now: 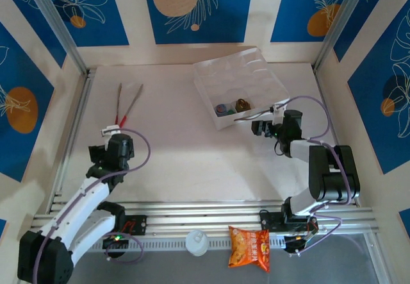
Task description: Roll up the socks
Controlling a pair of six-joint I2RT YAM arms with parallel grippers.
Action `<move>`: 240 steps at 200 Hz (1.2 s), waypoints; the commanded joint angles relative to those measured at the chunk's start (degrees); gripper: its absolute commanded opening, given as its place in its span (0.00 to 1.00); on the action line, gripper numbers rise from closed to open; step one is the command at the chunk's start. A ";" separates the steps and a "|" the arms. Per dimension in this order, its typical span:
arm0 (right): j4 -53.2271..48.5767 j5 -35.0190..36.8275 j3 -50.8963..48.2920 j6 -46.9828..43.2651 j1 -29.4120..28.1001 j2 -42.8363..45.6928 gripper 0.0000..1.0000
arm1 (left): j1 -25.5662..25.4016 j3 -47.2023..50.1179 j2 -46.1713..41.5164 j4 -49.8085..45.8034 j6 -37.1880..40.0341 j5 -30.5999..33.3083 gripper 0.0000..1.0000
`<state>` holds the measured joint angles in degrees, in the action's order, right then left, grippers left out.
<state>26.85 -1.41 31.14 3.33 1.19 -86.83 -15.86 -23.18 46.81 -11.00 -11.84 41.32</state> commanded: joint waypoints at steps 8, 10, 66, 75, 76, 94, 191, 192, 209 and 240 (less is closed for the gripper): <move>18.20 -0.69 -7.14 2.02 0.54 0.40 0.99 | 4.14 9.94 0.15 30.39 4.27 -5.73 1.00; 21.59 -0.50 -8.06 2.62 0.49 -0.50 0.99 | 4.51 10.42 0.57 31.85 4.36 -6.06 1.00; 18.19 4.34 -6.96 1.77 -1.19 -0.08 0.99 | 9.53 8.98 22.07 53.60 7.29 -14.91 1.00; 18.82 4.13 -7.05 1.85 -1.14 -0.36 0.99 | 9.90 7.99 26.35 57.43 7.39 -15.15 1.00; 18.66 4.13 -7.05 1.85 -1.16 -0.27 0.99 | 9.89 7.89 26.68 57.77 7.28 -15.18 1.00; 18.32 3.99 -6.96 1.90 -1.08 -0.20 0.99 | 10.14 5.39 33.65 62.80 8.98 -17.83 1.00; 18.41 3.60 -6.91 1.94 -0.85 -0.27 0.99 | 12.27 2.69 42.60 65.78 11.52 -31.49 1.00; 18.41 3.65 -6.89 1.94 -0.85 -0.32 0.99 | 12.26 2.74 42.68 66.03 11.54 -31.48 1.00; 18.48 3.80 -6.90 1.86 -0.99 -0.30 0.99 | 12.31 3.39 42.63 67.49 11.40 -31.83 1.00; 18.25 3.43 -6.73 2.00 -0.73 -0.41 0.99 | 12.18 3.70 42.60 68.21 11.80 -31.47 1.00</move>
<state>43.29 1.52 23.24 5.02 0.14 -87.22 -4.19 -19.62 90.06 58.00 -0.93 11.62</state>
